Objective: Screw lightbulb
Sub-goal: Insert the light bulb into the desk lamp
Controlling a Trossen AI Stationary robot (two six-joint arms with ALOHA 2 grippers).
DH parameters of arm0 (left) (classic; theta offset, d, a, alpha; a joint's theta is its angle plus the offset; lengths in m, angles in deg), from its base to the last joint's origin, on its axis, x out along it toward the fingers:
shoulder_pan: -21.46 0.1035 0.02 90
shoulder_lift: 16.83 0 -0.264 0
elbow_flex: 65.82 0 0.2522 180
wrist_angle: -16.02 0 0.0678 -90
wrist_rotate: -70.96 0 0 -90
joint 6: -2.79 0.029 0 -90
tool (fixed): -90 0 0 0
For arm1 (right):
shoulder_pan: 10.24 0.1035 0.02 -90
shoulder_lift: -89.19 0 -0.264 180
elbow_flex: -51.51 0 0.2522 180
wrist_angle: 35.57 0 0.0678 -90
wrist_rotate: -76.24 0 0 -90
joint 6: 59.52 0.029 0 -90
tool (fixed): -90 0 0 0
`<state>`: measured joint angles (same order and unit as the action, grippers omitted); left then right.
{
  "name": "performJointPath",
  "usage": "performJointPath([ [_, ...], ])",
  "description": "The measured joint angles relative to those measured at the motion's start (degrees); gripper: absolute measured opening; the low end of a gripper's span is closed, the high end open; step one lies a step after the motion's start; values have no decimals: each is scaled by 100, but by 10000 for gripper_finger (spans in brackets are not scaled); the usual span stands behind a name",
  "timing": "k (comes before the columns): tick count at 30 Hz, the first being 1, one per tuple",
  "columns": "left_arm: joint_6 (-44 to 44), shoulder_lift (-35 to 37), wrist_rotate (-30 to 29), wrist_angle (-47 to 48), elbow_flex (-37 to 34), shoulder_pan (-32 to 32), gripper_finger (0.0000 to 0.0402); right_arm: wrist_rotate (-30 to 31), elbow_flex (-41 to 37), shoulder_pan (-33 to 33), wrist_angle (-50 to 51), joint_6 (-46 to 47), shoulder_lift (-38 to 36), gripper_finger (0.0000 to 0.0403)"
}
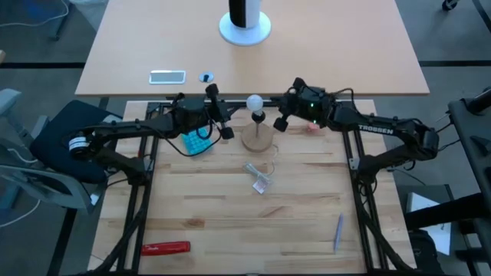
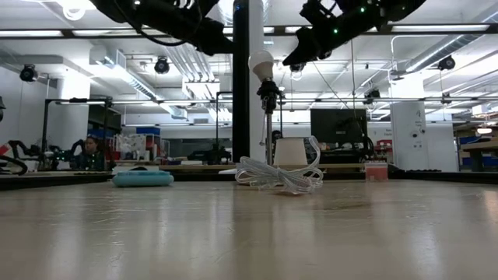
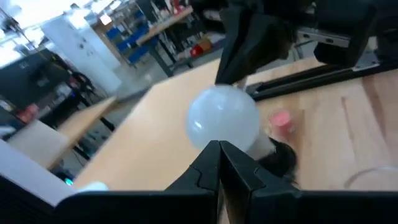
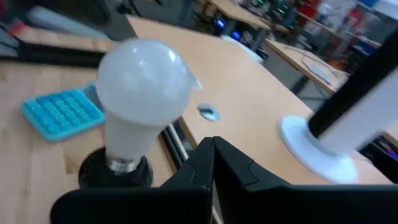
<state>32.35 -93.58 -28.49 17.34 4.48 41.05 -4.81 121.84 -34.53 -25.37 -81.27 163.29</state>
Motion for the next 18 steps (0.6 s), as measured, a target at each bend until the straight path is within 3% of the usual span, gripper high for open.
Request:
performJointPath([
  [5, 160, 14, 385, 25, 0, 199, 0, -1165, 0, -741, -199, 161, -4, 0],
  [9, -157, 20, 978, 34, 0, 406, 0, -1369, 0, -887, -121, 386, -7, 0],
  [18, -504, -390, 990, -57, -15, 432, 0, -1550, -7, -719, -143, -68, -9, 0],
])
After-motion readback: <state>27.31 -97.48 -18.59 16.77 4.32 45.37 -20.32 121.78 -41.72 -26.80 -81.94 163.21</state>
